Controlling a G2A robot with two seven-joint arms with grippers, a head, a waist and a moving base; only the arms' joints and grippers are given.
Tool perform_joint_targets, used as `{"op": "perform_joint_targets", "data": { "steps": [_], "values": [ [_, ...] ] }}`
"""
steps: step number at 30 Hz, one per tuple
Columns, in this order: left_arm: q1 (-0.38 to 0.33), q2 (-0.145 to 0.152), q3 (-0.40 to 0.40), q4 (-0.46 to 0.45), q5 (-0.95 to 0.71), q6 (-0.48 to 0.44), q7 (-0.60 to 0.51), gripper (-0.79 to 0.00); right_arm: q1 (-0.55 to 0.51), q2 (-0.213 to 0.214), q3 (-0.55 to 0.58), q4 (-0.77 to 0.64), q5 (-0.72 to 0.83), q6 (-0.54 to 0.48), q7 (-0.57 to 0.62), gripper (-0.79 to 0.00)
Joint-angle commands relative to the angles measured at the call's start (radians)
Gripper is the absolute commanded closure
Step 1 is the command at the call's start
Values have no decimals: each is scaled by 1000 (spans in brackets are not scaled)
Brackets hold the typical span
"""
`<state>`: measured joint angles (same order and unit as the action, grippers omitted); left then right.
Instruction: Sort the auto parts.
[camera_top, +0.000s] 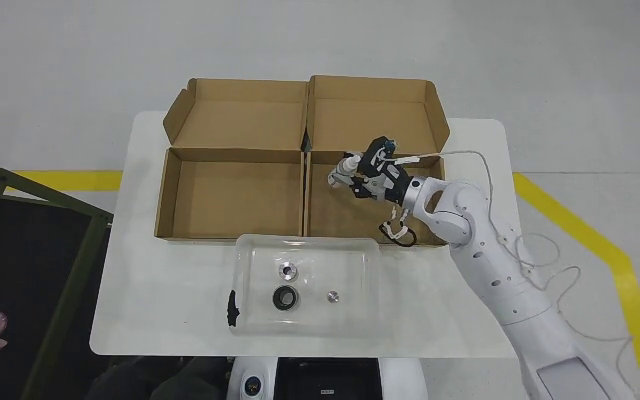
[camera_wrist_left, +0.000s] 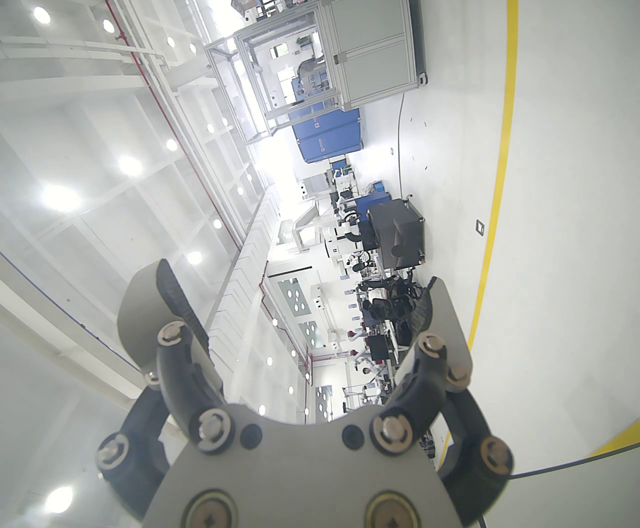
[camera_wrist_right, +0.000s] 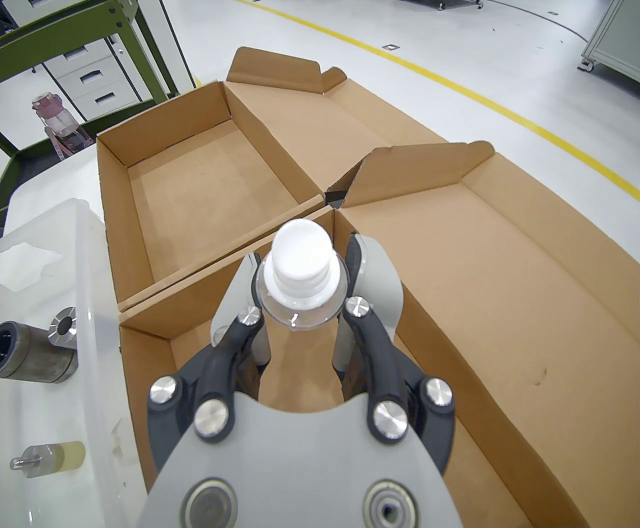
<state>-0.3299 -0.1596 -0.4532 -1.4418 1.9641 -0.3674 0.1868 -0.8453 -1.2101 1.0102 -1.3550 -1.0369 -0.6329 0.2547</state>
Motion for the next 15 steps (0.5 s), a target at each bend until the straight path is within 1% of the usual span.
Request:
{"op": "perform_joint_targets", "data": {
  "steps": [1,11,12,14,15],
  "values": [
    [0,0,0,0,0,0,0,-785,11,-5,-15,19,0,4,2,0],
    [0,0,0,0,0,0,0,-785,57,-31,-83,95,-25,39,4,0],
    [0,0,0,0,0,0,0,-785,60,-33,-88,101,-25,40,5,-18],
    [0,0,0,0,0,0,0,-785,66,-37,-94,111,-24,43,7,-154],
    [0,0,0,0,0,0,0,-785,67,-38,-97,115,-22,44,7,-206]
  ]
}}
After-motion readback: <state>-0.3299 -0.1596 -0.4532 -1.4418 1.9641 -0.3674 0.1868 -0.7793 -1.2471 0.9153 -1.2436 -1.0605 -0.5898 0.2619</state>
